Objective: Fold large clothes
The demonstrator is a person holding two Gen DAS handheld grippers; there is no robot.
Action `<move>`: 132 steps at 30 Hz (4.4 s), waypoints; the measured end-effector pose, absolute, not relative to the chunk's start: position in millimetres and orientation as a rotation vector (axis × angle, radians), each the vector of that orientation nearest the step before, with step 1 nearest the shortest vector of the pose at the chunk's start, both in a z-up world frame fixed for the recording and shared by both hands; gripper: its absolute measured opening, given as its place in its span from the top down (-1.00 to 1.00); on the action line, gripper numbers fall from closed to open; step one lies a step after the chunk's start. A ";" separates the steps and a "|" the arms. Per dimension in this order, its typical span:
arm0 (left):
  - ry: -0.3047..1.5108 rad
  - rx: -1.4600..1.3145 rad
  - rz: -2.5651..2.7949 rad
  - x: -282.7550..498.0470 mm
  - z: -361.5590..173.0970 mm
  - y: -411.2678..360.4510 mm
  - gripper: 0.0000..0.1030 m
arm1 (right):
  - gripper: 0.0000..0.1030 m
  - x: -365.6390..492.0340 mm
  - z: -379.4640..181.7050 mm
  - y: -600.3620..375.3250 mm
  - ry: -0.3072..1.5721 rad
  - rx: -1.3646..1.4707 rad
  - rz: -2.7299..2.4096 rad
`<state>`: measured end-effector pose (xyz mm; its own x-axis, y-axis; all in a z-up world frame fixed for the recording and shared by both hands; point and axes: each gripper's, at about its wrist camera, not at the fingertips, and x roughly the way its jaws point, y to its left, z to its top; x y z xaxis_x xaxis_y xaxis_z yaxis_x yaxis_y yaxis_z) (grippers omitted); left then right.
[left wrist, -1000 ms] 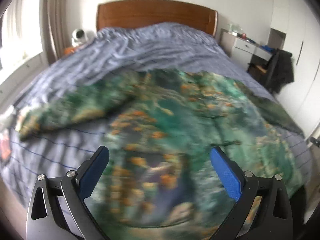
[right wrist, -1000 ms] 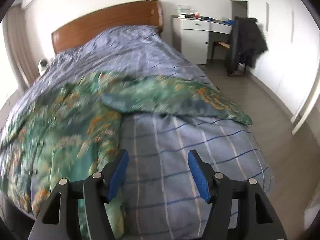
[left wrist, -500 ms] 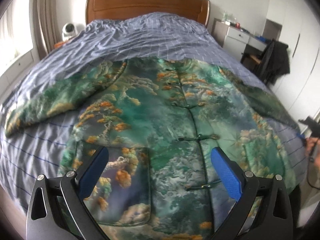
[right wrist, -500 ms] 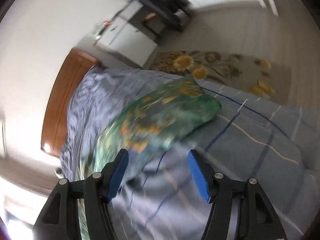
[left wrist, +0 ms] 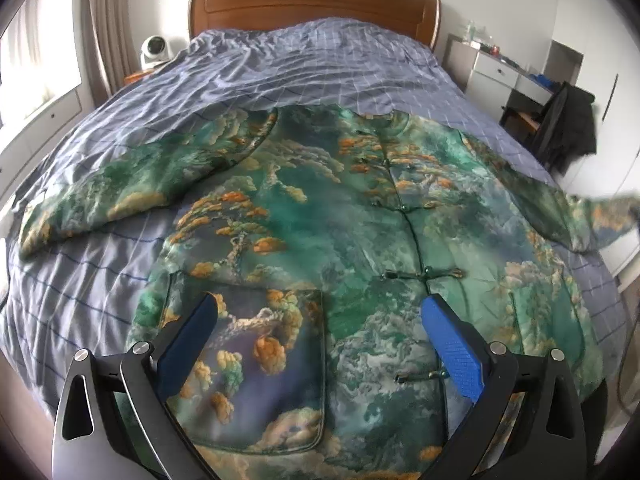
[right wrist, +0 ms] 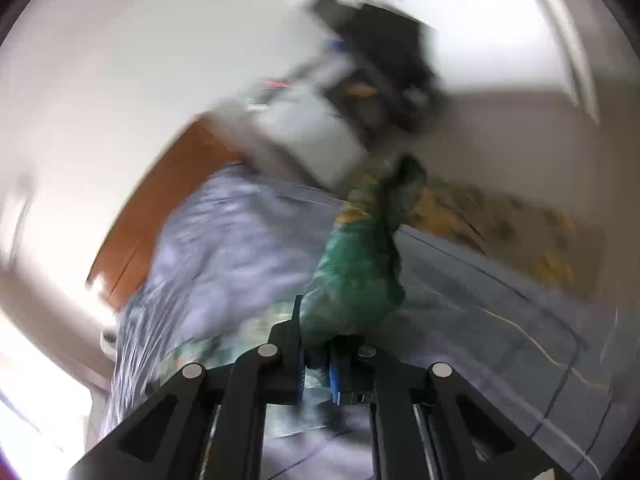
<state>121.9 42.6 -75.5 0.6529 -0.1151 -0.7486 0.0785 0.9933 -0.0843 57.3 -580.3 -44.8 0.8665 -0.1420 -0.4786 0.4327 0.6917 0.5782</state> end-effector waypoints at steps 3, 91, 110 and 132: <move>0.844 -0.064 -0.129 122.3 -72.5 38.6 -0.98 | 0.83 71.1 9.5 -516.2 0.383 0.515 -0.183; 1.068 0.051 -0.325 281.2 -139.0 -64.3 -0.25 | -0.26 250.9 -140.6 -299.7 1.082 -0.077 0.209; 0.980 0.003 -0.069 209.6 -127.9 100.2 -0.68 | -0.26 162.7 -75.3 -250.3 0.906 -0.116 0.194; 0.914 -0.664 0.382 242.3 -163.0 398.5 -0.68 | -0.26 104.6 -61.8 -170.6 0.880 -0.145 0.287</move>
<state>242.2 398.6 -163.0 0.5652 0.0285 -0.8245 -0.5663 0.7402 -0.3626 104.6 -170.6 -61.8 0.6020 0.1880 -0.7761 -0.3061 0.9520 -0.0069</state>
